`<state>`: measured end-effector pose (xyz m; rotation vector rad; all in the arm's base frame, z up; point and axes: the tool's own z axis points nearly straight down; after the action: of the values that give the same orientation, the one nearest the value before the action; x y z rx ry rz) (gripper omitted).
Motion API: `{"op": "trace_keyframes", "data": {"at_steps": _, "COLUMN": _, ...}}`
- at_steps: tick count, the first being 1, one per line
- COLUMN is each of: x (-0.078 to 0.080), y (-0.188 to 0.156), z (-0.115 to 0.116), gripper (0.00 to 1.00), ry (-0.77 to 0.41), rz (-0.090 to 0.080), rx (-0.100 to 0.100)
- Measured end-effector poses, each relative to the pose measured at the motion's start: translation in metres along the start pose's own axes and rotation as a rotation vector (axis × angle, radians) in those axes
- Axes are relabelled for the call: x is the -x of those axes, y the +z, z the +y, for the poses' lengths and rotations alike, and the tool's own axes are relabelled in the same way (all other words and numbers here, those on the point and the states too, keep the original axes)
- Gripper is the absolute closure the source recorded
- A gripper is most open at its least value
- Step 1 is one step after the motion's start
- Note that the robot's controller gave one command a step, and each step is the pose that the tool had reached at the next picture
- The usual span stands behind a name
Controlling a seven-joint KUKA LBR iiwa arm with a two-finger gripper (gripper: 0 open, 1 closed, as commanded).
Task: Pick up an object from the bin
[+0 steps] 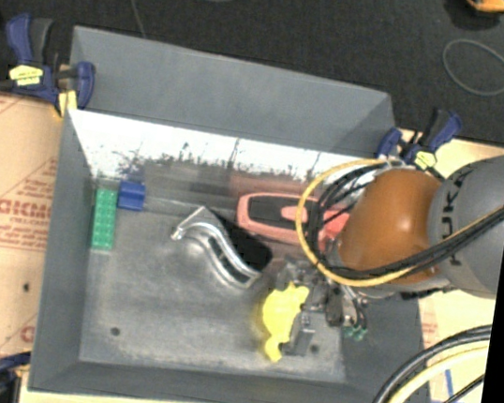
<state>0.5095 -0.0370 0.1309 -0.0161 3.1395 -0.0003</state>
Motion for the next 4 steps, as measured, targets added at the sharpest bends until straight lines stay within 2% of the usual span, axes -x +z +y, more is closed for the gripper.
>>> {"op": "trace_keyframes", "data": {"at_steps": 1, "x": 0.007, "y": 0.022, "z": 0.0, "gripper": 0.0, "ry": 0.007, "rz": -0.004, "rx": -0.001}}
{"op": "trace_keyframes", "data": {"at_steps": 2, "x": 0.013, "y": 0.048, "z": -0.014, "gripper": 1.0, "ry": -0.347, "rz": 0.001, "rx": 0.0}}
{"op": "trace_keyframes", "data": {"at_steps": 3, "x": 0.013, "y": 0.048, "z": -0.014, "gripper": 0.0, "ry": -0.349, "rz": 0.0, "rx": -0.001}}
{"op": "trace_keyframes", "data": {"at_steps": 4, "x": 0.013, "y": 0.048, "z": -0.014, "gripper": 0.0, "ry": -0.35, "rz": 0.0, "rx": -0.001}}
